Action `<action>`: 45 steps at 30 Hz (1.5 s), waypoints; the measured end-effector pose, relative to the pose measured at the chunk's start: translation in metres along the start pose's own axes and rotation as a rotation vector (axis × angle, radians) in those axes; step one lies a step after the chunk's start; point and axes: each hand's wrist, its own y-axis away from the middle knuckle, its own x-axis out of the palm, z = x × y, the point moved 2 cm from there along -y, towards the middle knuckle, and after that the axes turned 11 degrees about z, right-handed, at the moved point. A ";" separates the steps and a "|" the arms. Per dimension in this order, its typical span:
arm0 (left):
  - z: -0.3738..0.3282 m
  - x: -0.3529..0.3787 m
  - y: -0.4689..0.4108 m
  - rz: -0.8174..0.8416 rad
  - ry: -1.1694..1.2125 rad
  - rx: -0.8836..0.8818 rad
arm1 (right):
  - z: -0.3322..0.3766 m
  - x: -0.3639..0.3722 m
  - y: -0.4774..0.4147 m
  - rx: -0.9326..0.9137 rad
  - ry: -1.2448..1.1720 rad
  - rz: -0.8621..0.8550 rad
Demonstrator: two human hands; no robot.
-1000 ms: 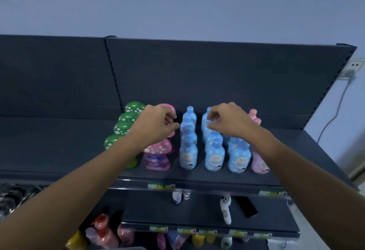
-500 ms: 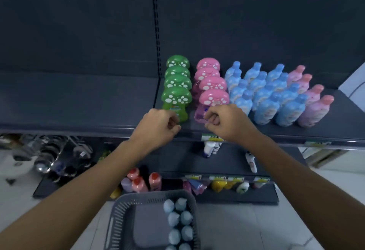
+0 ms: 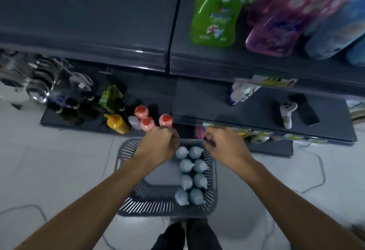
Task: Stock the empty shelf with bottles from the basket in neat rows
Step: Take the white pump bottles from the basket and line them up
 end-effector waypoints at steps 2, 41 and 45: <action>0.017 0.035 -0.011 0.043 -0.032 -0.039 | -0.009 0.037 -0.015 0.028 0.043 0.070; 0.027 0.125 -0.058 0.020 -0.323 -0.132 | -0.027 0.123 -0.058 0.015 0.382 0.001; 0.007 0.089 -0.041 0.000 -0.357 -0.125 | -0.020 0.090 -0.045 0.001 0.332 -0.033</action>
